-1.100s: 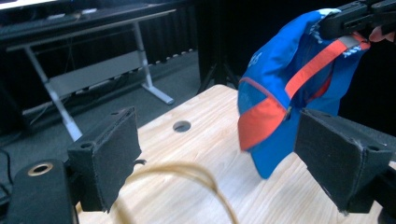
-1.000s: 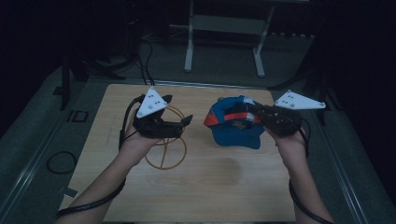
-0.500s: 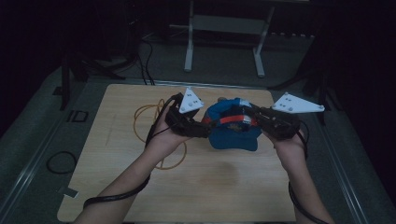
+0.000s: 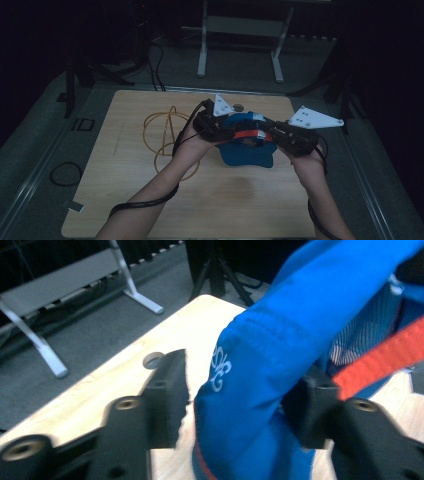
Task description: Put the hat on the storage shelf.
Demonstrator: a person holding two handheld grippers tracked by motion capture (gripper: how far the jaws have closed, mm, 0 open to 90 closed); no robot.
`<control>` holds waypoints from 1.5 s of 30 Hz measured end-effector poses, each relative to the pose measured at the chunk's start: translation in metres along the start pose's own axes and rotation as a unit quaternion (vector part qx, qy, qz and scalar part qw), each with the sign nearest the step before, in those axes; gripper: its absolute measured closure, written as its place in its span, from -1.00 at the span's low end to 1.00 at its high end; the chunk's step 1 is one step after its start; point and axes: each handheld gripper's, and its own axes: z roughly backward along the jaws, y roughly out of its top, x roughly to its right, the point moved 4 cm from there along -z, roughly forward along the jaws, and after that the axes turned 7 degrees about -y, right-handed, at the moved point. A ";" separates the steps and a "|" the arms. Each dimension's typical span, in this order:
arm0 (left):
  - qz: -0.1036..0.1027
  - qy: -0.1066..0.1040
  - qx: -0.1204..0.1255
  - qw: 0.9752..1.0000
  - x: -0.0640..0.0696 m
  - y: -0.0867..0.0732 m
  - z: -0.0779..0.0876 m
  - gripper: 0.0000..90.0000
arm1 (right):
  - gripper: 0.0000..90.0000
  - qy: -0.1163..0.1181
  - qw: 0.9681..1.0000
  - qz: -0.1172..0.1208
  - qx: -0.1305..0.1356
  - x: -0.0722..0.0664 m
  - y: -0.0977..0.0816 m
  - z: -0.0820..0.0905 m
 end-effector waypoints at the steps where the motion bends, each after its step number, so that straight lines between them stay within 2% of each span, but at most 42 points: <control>1: 0.000 0.000 0.000 1.000 0.000 0.000 0.000 0.26 | 0.91 0.000 1.000 0.000 0.000 0.000 0.000 0.000; 2: -0.006 0.004 -0.007 1.000 0.002 0.000 -0.004 0.26 | 0.91 0.001 1.000 -0.001 -0.001 0.000 -0.001 0.000; 3: -0.005 0.003 -0.006 1.000 0.001 0.000 -0.005 0.52 | 0.91 0.003 1.000 -0.002 -0.004 -0.001 -0.003 -0.001; 4: -0.003 0.004 -0.005 1.000 0.001 0.000 -0.007 0.65 | 0.91 0.003 1.000 -0.002 -0.004 -0.001 -0.004 -0.002; 6: -0.009 0.007 -0.007 1.000 0.002 0.000 -0.009 0.85 | 0.91 0.004 1.000 -0.004 -0.008 -0.003 -0.007 -0.003; 8: -0.022 0.010 -0.009 1.000 0.004 0.000 -0.011 0.96 | 0.91 0.003 1.000 -0.004 -0.010 -0.004 -0.011 -0.005; 11: -0.028 0.016 -0.008 0.999 0.007 -0.001 -0.013 0.98 | 0.91 0.004 1.000 -0.007 -0.012 -0.006 -0.016 -0.005; 13: -0.030 0.021 -0.002 0.999 0.007 0.000 -0.012 0.98 | 0.91 0.007 1.000 -0.018 -0.011 -0.006 -0.018 -0.004; 18: -0.036 0.026 0.016 0.999 0.009 0.005 -0.006 0.99 | 0.91 0.007 1.000 -0.017 -0.008 -0.013 -0.020 0.001; 20: -0.041 0.029 0.020 0.999 0.011 0.007 -0.004 0.99 | 0.91 0.015 1.000 -0.018 -0.006 -0.018 -0.020 0.003; 23: -0.044 0.025 0.026 0.998 0.011 0.009 -0.001 0.99 | 0.88 0.020 1.000 -0.014 -0.005 -0.024 -0.019 0.005; 27: -0.044 0.008 0.041 0.998 0.011 0.012 0.006 0.99 | 0.74 0.031 0.999 -0.016 0.004 -0.030 -0.017 0.010; 30: -0.057 0.002 0.047 0.997 0.013 0.013 0.009 0.99 | 0.60 0.036 0.999 -0.009 0.009 -0.035 -0.017 0.015; 35: -0.090 -0.011 0.061 0.994 0.015 0.010 0.015 0.99 | 0.37 0.047 0.999 -0.005 0.018 -0.039 -0.017 0.026; 36: -0.089 -0.005 0.062 0.994 0.014 0.009 0.016 0.99 | 0.35 0.048 0.999 -0.006 0.020 -0.039 -0.018 0.029; 38: -0.087 -0.018 0.073 0.993 0.012 0.008 0.018 0.99 | 0.28 0.047 0.999 -0.005 0.023 -0.038 -0.019 0.034; 39: -0.088 -0.017 0.076 0.993 0.010 0.008 0.019 0.99 | 0.27 0.045 0.999 -0.006 0.024 -0.037 -0.019 0.036; 40: -0.090 -0.028 0.082 0.992 0.010 0.007 0.020 0.99 | 0.25 0.042 0.999 -0.007 0.026 -0.035 -0.020 0.038; 42: -0.102 -0.032 0.088 0.990 0.010 0.006 0.021 0.99 | 0.17 0.033 0.999 -0.013 0.030 -0.030 -0.021 0.041; 43: -0.108 -0.047 0.095 0.988 0.010 0.006 0.022 0.99 | 0.17 0.031 0.999 -0.014 0.031 -0.028 -0.022 0.042; 45: -0.118 -0.054 0.100 0.986 0.011 0.005 0.025 0.99 | 0.11 0.029 0.999 -0.014 0.033 -0.025 -0.025 0.044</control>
